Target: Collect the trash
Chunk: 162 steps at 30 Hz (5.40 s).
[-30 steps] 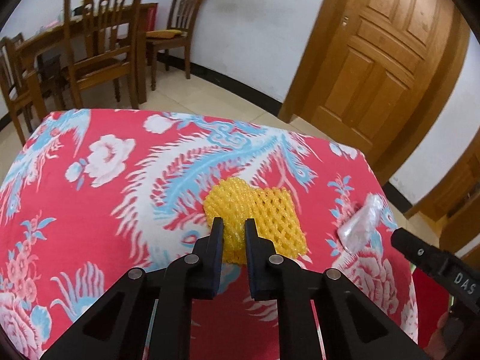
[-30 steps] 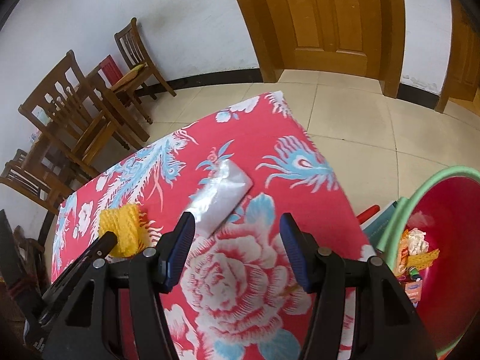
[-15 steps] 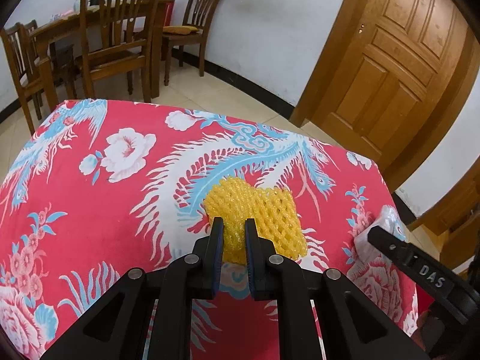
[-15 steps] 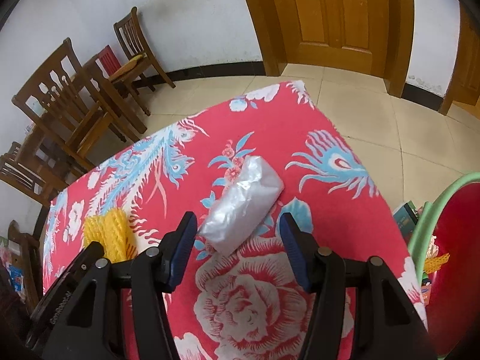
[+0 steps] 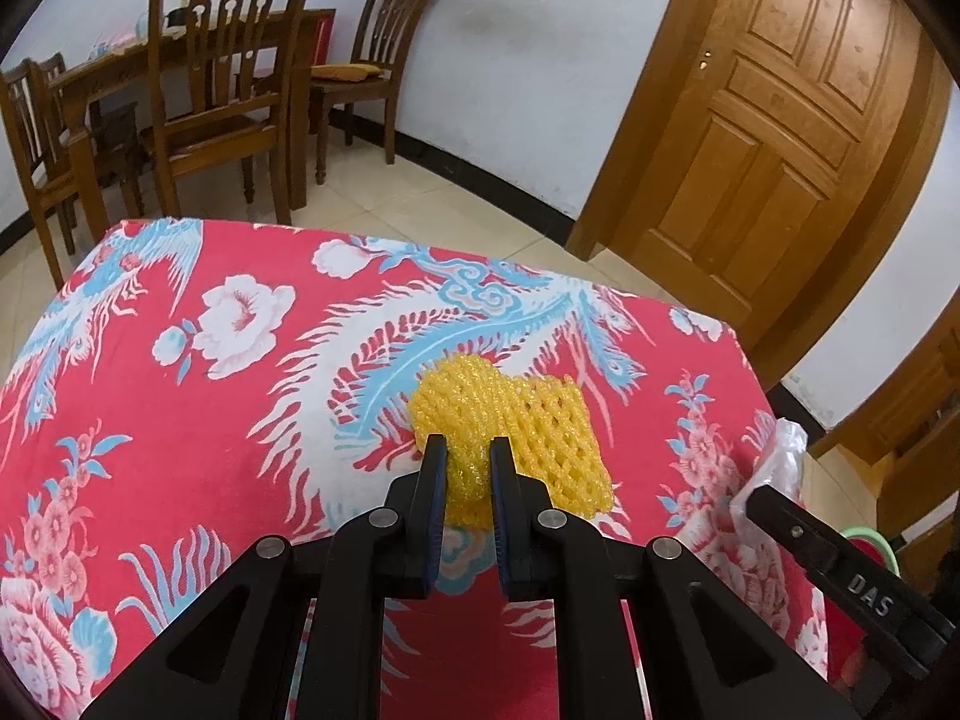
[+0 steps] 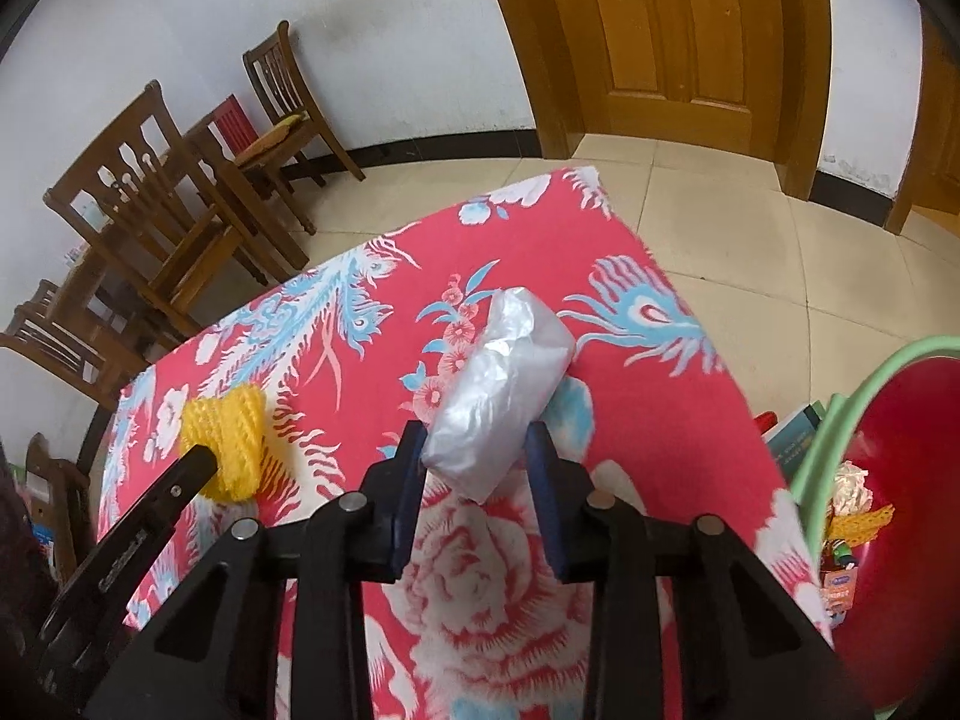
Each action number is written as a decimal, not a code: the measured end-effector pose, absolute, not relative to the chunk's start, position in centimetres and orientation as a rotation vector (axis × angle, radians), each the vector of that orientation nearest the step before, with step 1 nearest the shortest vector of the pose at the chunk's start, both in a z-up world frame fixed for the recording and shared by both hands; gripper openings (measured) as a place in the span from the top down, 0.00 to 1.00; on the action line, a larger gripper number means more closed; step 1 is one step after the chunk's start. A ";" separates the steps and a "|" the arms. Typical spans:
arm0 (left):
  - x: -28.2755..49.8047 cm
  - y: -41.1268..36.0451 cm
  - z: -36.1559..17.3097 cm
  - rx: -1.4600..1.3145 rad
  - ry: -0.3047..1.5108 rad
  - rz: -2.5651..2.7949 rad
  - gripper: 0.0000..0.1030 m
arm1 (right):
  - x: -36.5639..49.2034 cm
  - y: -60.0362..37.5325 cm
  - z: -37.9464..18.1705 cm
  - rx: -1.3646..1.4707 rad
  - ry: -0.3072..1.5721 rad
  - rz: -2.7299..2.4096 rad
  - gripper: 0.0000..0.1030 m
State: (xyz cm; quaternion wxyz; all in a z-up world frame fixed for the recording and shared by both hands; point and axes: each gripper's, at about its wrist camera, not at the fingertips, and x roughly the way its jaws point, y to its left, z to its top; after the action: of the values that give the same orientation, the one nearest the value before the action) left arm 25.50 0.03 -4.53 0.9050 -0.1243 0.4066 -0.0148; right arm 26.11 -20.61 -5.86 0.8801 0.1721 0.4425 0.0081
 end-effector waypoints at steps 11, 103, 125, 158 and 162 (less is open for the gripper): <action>24.0 -2.2 -2.0 -0.228 0.795 -0.095 0.87 | 21.3 -23.0 -3.2 0.392 0.882 0.037 0.66; 10.2 -21.1 -1.1 0.075 0.875 -0.466 0.41 | 1.7 -39.5 -4.2 0.610 0.803 -0.212 0.36; 5.9 -10.1 2.6 -0.009 0.784 -0.271 0.33 | -0.7 -30.0 0.2 0.429 0.755 -0.119 0.13; 2.8 -6.2 3.7 -0.057 0.748 -0.199 0.32 | -2.4 -26.4 1.3 0.365 0.741 -0.092 0.12; 2.8 -6.3 3.7 -0.058 0.748 -0.199 0.32 | -2.4 -26.4 1.3 0.365 0.741 -0.092 0.12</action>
State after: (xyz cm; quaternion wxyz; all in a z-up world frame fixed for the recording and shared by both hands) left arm 2.83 -6.26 3.66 0.9256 -0.0280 0.3647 -0.0970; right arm -2.43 -26.39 1.30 0.9150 0.1771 0.3598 -0.0449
